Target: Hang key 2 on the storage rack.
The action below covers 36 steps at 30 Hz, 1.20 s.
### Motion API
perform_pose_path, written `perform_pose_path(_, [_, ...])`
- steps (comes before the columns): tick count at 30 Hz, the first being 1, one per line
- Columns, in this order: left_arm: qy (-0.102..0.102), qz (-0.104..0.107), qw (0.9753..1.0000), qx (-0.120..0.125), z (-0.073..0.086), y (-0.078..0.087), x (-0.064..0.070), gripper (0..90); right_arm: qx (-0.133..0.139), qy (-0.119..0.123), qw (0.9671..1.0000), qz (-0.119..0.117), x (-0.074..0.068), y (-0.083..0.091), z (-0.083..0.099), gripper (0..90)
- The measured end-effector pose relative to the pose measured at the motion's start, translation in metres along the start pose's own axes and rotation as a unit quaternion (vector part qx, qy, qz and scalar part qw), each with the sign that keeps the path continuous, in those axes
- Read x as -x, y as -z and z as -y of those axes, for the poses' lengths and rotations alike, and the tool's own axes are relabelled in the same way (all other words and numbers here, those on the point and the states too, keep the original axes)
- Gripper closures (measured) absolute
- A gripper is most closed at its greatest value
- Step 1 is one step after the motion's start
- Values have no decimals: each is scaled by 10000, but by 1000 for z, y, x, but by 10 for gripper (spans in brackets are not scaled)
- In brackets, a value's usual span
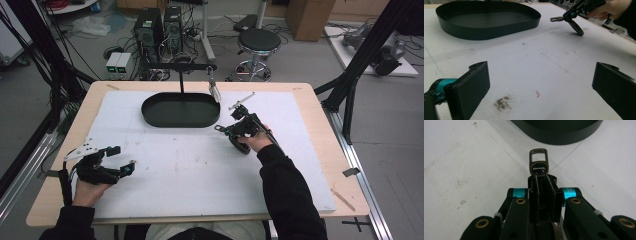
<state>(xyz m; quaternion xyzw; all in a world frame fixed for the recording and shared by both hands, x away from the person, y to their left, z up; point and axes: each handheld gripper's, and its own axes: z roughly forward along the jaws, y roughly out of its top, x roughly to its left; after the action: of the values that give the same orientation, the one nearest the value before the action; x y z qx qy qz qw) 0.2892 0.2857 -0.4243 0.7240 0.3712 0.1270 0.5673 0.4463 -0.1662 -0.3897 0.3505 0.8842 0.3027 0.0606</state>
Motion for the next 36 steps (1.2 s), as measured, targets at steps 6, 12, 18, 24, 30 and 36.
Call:
perform_pose_path(6, [9,4,10000,13,0,0,0,19,184,-86,9998,23,1,10,-2,823])
perform_pose_path(12, [-2,-3,10000,4,0,0,0,19,374,-23,9993,57,1,18,-9,823])
perform_pose_path(18, [-8,8,10000,11,0,0,0,19,625,-114,9980,-8,-2,27,-19,824])
perform_pose_path(24, [-6,3,10000,4,0,0,-1,19,893,-62,9960,7,-5,35,-34,824])
perform_pose_path(30, [-5,15,10000,10,0,0,0,19,984,-15,9951,-1,-10,38,-46,824])
perform_pose_path(36, [-18,23,10000,5,0,0,-1,19,1012,33,9949,9,-13,39,-56,824])
